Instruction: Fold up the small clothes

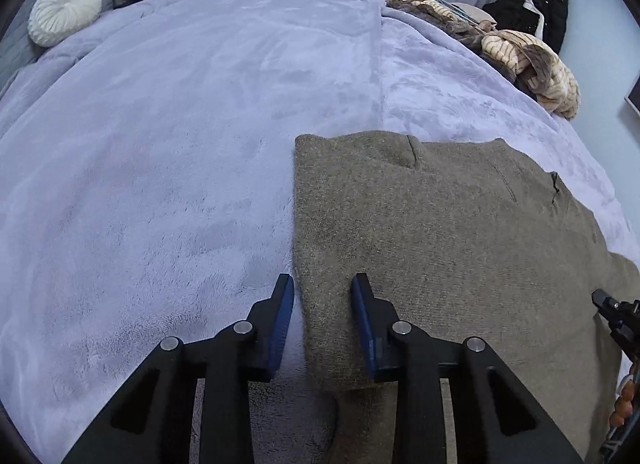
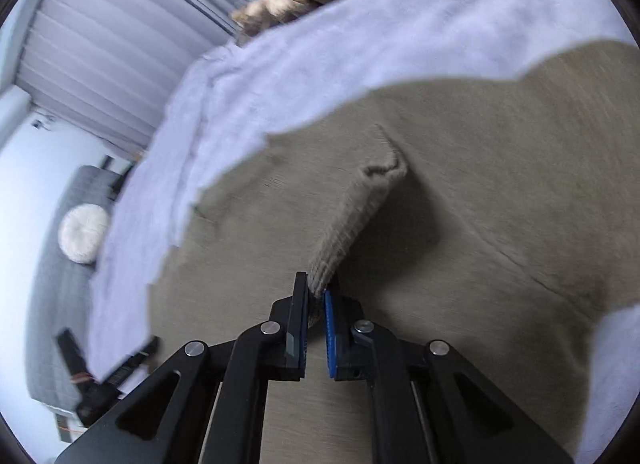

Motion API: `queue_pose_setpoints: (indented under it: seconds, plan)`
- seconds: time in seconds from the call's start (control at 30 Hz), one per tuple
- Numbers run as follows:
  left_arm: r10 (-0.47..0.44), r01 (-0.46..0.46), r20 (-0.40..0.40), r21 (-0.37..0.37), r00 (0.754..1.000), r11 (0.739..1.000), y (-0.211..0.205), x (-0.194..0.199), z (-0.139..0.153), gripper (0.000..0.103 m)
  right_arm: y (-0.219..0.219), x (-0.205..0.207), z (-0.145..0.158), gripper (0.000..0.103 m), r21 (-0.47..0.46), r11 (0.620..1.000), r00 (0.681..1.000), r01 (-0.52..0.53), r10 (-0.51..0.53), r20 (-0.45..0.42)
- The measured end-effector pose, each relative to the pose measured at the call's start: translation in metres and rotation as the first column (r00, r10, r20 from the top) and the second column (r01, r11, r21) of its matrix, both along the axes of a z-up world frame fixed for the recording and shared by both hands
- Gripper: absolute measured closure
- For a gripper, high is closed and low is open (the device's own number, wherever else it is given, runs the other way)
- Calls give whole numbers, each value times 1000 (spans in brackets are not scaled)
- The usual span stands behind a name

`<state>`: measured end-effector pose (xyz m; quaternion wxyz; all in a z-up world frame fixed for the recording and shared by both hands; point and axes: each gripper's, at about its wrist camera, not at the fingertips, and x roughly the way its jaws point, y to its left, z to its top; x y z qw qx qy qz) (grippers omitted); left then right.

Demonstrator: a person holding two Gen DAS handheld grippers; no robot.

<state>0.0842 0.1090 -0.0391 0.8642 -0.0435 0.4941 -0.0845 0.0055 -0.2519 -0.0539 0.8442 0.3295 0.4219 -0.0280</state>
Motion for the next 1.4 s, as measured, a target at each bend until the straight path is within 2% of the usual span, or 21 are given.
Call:
queue_pose_setpoints:
  seconds: [0.03,0.1,0.13,0.27,0.3,0.37,0.43,0.5,0.6,0.63,0.67,0.7,0.73,0.83,1.07,1.17,1.4]
  plan:
    - [0,0,1,2,1000,1000,2,-1,1,70,-7,-5,-12,97,25,1000,1000,13,-13,-29]
    - [12,-12,13,14,1000,1000,6,-5,8,70,-20,-18,-22,97,109,993,999,41,-40,-7]
    - [17,-18,24,36,1000,999,6,-8,12,70,-22,-22,-20,97,108,993,999,49,-49,-2]
    - [27,-32,53,100,998,994,4,-18,26,70,-25,-36,-5,96,4,998,998,58,-58,-9]
    - [30,-36,61,99,998,994,2,-21,29,70,-25,-39,1,90,-17,998,998,63,-63,4]
    - [24,-30,89,73,996,997,-4,-26,38,70,-25,-45,14,89,-61,997,997,53,-49,58]
    - [6,-15,113,82,994,997,-14,-25,43,70,-20,-42,26,89,-99,995,995,26,-17,98]
    - [4,-19,112,137,994,990,-24,-19,40,70,-16,-32,32,89,-109,994,995,4,7,102]
    - [27,-36,46,204,999,978,-26,-4,12,67,-17,-22,24,88,-133,991,998,-3,10,58]
    - [36,-40,22,195,999,980,-22,-3,2,55,-19,-20,15,88,-151,989,1000,4,-3,6]
    - [53,-59,36,184,998,981,-17,-5,-3,50,-22,-18,3,88,-140,990,999,6,-12,-43]
    - [68,-78,60,175,996,981,-11,-8,-3,40,-24,-21,-4,88,-108,994,999,7,-12,-44]
    - [80,-89,62,171,995,981,-7,-10,-2,37,-27,-24,-7,89,-90,996,1000,14,-15,-14]
    - [86,-92,49,149,995,985,-1,-12,2,36,-24,-27,-7,89,-115,993,1000,-21,20,-8]
    - [66,-79,72,196,995,977,-15,-23,14,36,-29,-33,1,88,-110,994,999,-24,21,-25]
    - [59,-70,64,195,996,978,-20,-28,16,36,-26,-38,2,84,-122,992,999,-31,28,-28]
    - [48,-58,56,189,997,980,-28,-32,20,36,-20,-45,10,66,-145,988,999,-46,43,-24]
